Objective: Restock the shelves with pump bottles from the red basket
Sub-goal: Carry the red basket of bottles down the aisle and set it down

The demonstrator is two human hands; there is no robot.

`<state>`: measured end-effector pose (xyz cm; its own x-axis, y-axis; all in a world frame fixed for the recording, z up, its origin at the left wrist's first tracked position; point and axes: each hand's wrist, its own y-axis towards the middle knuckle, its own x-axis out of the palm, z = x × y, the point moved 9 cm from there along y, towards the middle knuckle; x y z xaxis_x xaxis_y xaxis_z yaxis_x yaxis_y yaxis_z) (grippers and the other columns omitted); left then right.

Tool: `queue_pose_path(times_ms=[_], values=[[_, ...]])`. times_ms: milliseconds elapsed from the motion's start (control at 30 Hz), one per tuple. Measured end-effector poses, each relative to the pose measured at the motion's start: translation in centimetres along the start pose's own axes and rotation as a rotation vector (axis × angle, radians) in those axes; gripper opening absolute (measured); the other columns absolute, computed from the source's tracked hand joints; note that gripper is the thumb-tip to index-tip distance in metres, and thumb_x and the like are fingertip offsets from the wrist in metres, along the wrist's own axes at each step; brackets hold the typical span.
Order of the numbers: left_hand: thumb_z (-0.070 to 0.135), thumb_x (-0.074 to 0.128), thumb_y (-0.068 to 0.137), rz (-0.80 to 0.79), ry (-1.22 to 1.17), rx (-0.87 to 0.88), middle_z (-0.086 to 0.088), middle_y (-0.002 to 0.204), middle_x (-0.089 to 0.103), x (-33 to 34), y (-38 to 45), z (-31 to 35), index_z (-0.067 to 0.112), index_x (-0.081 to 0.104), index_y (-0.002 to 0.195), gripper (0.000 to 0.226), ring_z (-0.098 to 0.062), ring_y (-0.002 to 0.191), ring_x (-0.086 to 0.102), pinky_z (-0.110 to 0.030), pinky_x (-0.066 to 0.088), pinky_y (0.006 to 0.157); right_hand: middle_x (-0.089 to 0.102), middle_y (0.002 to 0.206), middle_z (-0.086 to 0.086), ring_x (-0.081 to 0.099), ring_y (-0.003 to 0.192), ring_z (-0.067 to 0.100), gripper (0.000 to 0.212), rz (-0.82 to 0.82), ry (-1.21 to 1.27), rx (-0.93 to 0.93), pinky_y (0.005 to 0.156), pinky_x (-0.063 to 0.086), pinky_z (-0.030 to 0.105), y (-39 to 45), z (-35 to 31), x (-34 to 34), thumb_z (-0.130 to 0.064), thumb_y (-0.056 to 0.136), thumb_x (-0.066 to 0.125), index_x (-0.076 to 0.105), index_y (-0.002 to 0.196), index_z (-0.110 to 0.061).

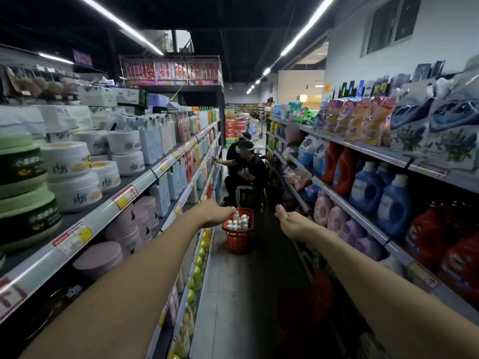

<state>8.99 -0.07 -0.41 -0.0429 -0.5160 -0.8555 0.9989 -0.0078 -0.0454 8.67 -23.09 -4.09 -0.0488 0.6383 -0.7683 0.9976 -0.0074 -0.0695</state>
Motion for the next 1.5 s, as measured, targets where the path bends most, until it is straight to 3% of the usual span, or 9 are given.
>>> queue_pose_path(times_ms=[300,467,633,733,867,1033,1133,1267,1500], values=[[0.056,0.052,0.091,-0.010,-0.093,-0.005,-0.019,0.135,0.056,5.0,16.1,-0.3,0.005,0.056,0.126,0.062,-0.033,0.120,0.056,-0.034,0.043,0.089,0.043,0.157,0.012,0.037,0.147,0.029,0.069,-0.031,0.048,0.004,0.120,0.024,0.041,13.3,3.2,2.7,-0.056,0.105,0.010,0.043,0.151,-0.018],[0.059,0.054,0.084,-0.038,-0.178,-0.072,-0.029,0.125,0.060,8.7,27.3,1.7,-0.006,0.059,0.118,0.074,-0.040,0.115,0.058,-0.036,0.047,0.085,0.045,0.156,0.010,0.038,0.146,0.028,0.067,-0.035,0.139,-0.022,0.119,0.026,0.040,25.1,6.1,1.7,-0.056,0.105,0.014,0.045,0.150,-0.018],[0.048,0.062,0.090,-0.033,-0.317,-0.129,-0.016,0.111,0.061,9.5,36.5,3.0,0.001,0.059,0.118,0.054,-0.023,0.094,0.053,-0.033,0.037,0.076,0.043,0.157,0.007,0.037,0.146,0.026,0.058,-0.051,0.385,0.008,0.116,0.030,0.038,35.6,7.3,0.3,-0.052,0.107,0.027,0.043,0.151,-0.018],[0.051,0.065,0.086,-0.027,-0.323,-0.161,-0.011,0.128,0.060,10.1,41.3,2.1,0.006,0.057,0.128,0.062,-0.024,0.109,0.056,-0.034,0.042,0.083,0.044,0.156,0.004,0.040,0.144,0.025,0.053,-0.065,0.554,0.053,0.108,0.035,0.039,41.0,7.6,0.9,-0.048,0.106,0.038,0.043,0.151,-0.022],[0.051,0.066,0.084,-0.072,-0.347,-0.187,-0.008,0.156,0.038,12.2,48.9,-0.4,0.011,0.041,0.148,0.079,-0.029,0.139,0.040,-0.041,0.038,0.110,0.046,0.154,0.003,0.044,0.139,0.024,0.051,-0.096,0.695,0.125,0.093,0.034,0.034,48.2,8.3,3.8,-0.045,0.105,0.043,0.043,0.151,-0.022],[0.030,0.065,0.093,-0.121,-0.344,-0.162,-0.010,0.132,0.053,15.5,62.4,-3.6,0.020,0.052,0.124,0.035,-0.022,0.116,0.051,-0.035,0.043,0.102,0.051,0.147,0.004,0.045,0.108,0.010,0.046,-0.039,0.832,0.236,0.090,0.036,0.033,60.1,11.1,8.6,-0.039,0.106,0.044,0.048,0.148,-0.021],[0.037,0.071,0.087,-0.155,-0.339,-0.146,-0.009,0.135,0.052,16.1,72.6,-5.8,0.012,0.044,0.143,0.068,-0.025,0.119,0.054,-0.033,0.048,0.091,0.058,0.138,-0.001,0.050,0.103,0.007,0.043,0.008,0.905,0.306,0.092,0.039,0.031,69.5,12.1,12.5,-0.039,0.105,0.045,0.051,0.145,-0.023],[0.042,0.071,0.086,-0.188,-0.290,-0.185,-0.009,0.150,0.045,16.4,86.3,-9.8,0.017,0.038,0.150,0.076,-0.028,0.132,0.048,-0.042,0.043,0.107,0.054,0.093,-0.016,0.050,0.080,0.001,0.041,0.023,0.997,0.454,0.089,0.041,0.036,81.9,12.0,17.8,-0.036,0.105,0.047,0.053,0.144,-0.024],[0.039,0.073,0.086,-0.267,-0.241,-0.206,-0.011,0.150,0.044,17.9,106.3,-15.6,0.019,0.040,0.149,0.074,-0.028,0.130,0.051,-0.045,0.045,0.107,0.075,0.113,0.001,0.073,0.102,0.017,0.034,-0.042,1.018,0.523,0.090,0.058,0.040,99.9,11.3,24.0,-0.040,0.102,0.048,0.068,0.126,-0.025]])
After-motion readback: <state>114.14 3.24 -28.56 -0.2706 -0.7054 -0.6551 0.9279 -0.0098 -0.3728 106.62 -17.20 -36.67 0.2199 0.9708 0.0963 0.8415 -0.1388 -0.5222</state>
